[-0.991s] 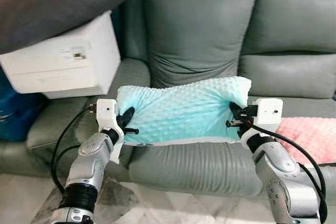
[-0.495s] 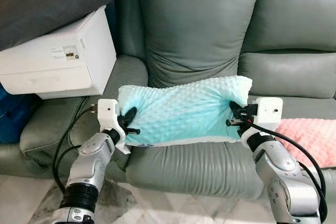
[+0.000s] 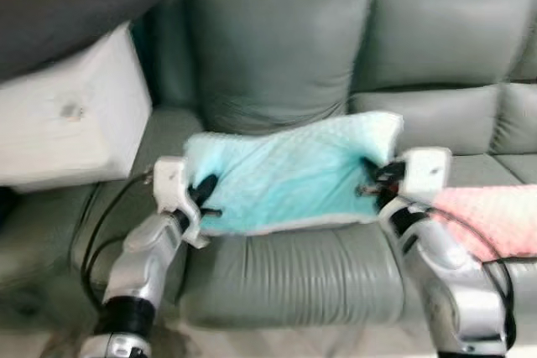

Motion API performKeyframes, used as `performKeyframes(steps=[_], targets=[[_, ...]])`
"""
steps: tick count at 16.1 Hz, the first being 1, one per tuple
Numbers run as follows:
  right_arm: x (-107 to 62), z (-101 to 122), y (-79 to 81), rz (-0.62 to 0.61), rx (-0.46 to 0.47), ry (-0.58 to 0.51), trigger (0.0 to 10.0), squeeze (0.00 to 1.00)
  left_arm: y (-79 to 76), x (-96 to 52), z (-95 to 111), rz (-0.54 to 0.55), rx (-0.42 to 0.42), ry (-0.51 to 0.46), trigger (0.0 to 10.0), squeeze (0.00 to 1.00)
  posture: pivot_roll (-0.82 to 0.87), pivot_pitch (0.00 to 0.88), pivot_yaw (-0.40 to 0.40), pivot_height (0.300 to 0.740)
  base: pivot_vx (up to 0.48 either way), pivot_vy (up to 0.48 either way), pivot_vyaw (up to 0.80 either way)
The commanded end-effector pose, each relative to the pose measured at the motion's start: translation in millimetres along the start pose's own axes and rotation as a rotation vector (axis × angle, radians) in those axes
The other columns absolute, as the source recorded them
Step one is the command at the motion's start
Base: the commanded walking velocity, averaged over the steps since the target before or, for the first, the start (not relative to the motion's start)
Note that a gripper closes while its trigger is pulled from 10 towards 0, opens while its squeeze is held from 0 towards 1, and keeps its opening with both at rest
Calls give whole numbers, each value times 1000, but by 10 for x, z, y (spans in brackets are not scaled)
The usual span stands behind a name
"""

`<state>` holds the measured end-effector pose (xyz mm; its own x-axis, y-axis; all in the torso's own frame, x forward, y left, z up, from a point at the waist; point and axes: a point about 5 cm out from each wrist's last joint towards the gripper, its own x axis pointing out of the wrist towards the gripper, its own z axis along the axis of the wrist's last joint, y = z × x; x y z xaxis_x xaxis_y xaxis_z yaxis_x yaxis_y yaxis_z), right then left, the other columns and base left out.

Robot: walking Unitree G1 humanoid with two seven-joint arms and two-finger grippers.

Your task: Move the pillow to the sofa

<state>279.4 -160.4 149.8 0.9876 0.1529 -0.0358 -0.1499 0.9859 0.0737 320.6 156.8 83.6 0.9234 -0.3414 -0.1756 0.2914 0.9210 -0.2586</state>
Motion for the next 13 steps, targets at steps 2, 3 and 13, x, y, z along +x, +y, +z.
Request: performKeyframes(steps=[2,3,13], targets=[[-3,55,-31,-10,-11,-28,10000,0,-76,40,61,-39,3,-19,10000,0,-223,0,63,740,0,0,0],[5,53,-20,-7,-10,-30,10000,0,-80,44,57,-44,5,-16,10000,0,-227,0,66,740,0,0,0],[38,46,28,12,-9,-33,10000,0,-153,41,12,-84,-18,-9,10000,0,-225,0,60,740,143,0,0]])
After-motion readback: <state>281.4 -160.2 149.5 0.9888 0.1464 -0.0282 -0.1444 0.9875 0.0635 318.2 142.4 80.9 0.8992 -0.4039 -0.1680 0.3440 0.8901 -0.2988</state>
